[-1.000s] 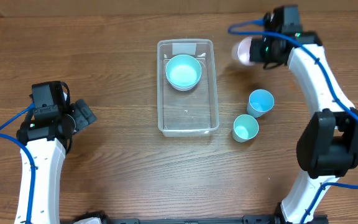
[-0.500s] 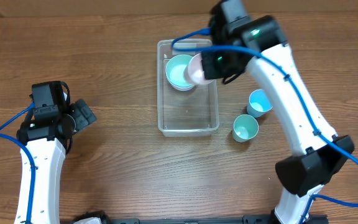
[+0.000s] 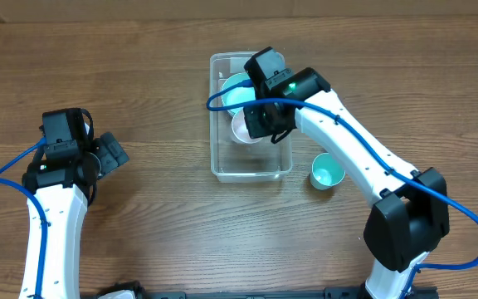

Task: Pack container
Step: 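Place the pink cup into the container beside the bowls, release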

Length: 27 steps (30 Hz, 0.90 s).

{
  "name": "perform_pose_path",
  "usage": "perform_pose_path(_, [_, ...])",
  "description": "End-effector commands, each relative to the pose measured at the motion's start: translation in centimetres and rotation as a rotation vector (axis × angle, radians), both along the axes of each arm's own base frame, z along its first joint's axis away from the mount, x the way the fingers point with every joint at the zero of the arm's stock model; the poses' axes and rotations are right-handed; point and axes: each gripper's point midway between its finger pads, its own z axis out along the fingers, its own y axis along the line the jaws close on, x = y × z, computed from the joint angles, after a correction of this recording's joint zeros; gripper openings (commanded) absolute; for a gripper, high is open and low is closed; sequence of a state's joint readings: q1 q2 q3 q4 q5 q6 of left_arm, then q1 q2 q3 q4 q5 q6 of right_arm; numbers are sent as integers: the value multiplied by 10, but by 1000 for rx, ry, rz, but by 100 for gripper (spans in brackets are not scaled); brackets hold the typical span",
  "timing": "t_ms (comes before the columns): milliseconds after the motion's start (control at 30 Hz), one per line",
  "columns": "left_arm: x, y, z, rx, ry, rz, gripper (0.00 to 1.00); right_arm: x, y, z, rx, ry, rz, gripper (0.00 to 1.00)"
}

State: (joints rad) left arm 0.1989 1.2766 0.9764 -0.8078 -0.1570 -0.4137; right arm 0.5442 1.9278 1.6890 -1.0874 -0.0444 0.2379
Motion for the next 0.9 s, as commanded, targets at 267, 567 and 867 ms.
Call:
perform_pose_path(267, [0, 1, 0, -6, -3, 15, 100, 17, 13, -42, -3, 7, 10, 4])
perform_pose_path(567, [0, 1, 0, -6, -3, 15, 100, 18, 20, -63, 11, 47, 16, 4])
perform_pose_path(867, [0, 1, 0, -6, -3, 15, 100, 19, 21, -63, 15, 44, 12, 33])
